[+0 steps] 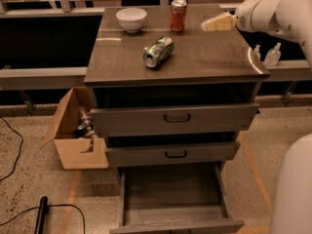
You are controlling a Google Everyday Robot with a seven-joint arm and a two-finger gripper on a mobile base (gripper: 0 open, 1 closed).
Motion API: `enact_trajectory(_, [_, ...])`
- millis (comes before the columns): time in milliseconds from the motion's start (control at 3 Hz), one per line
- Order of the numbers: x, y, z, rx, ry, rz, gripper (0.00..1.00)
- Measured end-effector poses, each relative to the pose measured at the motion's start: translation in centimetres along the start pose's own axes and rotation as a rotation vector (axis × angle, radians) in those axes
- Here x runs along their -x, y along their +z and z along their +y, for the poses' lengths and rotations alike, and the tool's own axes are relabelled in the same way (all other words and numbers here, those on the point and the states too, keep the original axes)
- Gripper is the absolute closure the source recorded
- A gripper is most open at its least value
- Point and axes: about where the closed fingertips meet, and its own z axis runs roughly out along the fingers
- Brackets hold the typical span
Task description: Place coke can into bottom drawer
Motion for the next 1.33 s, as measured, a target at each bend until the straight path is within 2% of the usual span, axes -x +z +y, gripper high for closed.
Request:
enact_trajectory(333, [-1.0, 4.8, -0.5, -0.078, 0.064, -0.076, 0.0])
enact_trajectory(667, [-0.6, 8.5, -0.9, -0.125, 0.096, -0.158, 0.0])
enact_trajectory(1000, [1.5, 11.2, -0.1, -0.106, 0.115, -0.225, 0.0])
enact_trajectory(1333, [2.7, 12.0, 2.3, -0.008, 0.146, -0.234, 0.0])
